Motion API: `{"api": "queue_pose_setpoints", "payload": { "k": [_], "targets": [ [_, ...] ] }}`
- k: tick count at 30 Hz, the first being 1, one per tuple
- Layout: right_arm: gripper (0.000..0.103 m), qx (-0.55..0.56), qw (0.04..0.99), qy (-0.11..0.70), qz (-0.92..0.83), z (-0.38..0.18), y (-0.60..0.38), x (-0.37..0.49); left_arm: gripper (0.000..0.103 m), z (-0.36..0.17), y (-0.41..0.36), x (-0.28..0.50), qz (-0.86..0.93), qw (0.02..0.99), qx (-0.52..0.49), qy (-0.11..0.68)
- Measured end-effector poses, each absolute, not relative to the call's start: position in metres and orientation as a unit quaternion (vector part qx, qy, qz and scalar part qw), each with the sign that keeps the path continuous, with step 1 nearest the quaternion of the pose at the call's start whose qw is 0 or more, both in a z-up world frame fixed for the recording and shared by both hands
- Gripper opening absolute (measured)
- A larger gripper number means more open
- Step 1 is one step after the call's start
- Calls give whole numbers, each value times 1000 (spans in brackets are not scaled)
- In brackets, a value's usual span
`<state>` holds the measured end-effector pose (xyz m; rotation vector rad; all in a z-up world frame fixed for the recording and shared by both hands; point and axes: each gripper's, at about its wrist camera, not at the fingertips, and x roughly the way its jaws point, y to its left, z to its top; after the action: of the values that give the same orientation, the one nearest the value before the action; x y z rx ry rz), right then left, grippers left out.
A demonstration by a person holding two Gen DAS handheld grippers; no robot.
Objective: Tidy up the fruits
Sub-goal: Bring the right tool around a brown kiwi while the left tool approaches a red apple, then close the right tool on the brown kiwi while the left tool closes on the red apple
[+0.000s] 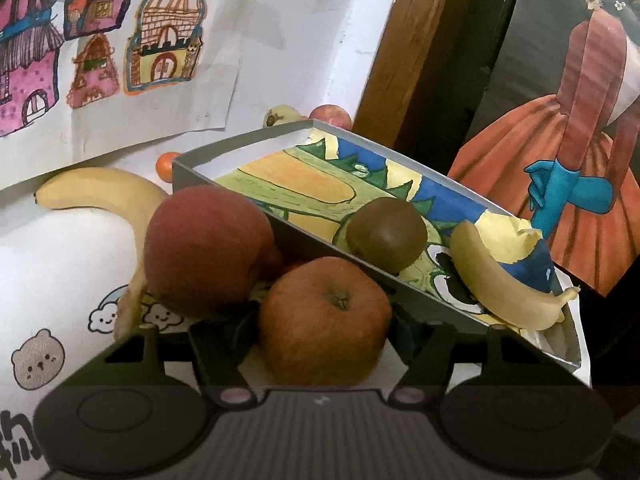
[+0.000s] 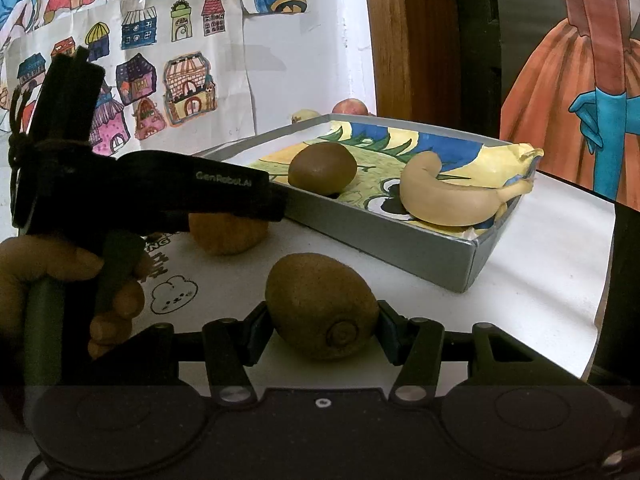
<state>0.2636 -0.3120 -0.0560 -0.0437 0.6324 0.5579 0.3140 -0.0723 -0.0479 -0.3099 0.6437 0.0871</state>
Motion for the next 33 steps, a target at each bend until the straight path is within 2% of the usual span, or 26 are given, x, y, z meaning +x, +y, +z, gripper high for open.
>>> {"api": "queue_pose_setpoints", "payload": {
  "k": [25, 30, 33],
  "targets": [
    [57, -58, 915, 305, 260, -55, -303, 257, 72, -41, -56, 253, -65, 933, -106, 337],
    [57, -66, 913, 306, 261, -57, -299, 259, 82, -43, -61, 253, -86, 935, -74, 335],
    [57, -72, 913, 305, 260, -57, -295, 260, 84, -44, -65, 252, -91, 936, -61, 334]
  ]
}}
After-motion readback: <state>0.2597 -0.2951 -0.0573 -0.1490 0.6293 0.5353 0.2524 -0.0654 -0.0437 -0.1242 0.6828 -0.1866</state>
